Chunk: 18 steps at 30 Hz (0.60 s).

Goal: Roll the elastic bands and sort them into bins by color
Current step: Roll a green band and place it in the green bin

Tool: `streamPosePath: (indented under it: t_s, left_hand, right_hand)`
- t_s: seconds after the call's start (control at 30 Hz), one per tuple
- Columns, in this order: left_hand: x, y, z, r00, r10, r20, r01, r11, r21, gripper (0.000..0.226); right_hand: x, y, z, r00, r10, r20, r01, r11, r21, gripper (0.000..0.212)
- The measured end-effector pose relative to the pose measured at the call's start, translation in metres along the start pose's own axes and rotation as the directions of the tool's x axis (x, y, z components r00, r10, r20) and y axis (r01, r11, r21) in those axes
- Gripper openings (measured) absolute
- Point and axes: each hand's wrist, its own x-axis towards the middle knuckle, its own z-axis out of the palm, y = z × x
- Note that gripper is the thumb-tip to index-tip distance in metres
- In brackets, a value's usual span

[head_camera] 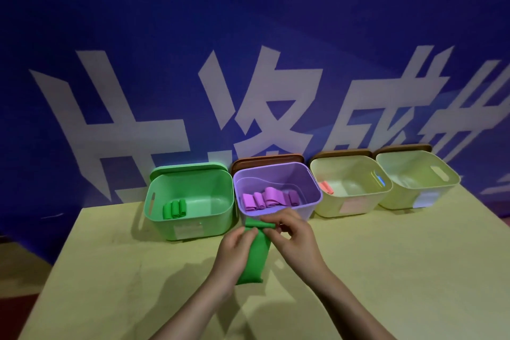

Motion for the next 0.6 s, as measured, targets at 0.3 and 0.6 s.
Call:
streamPosePath:
  t_s: [0.3,0.6]
  left_hand:
    - [-0.034,-0.003,0.014,0.998,0.022,0.053,-0.02,0.999,-0.035,0.022]
    - [-0.047,-0.013,0.037,0.977,0.068,0.203,-0.106,0.978,0.181,0.027]
  right_hand:
    - [-0.037,-0.013,-0.032,0.977,0.177,0.121,-0.199,0.96,0.197,0.023]
    - [-0.055,-0.02,-0.057,0.943,0.28,0.178,-0.296,0.952,0.07,0.024]
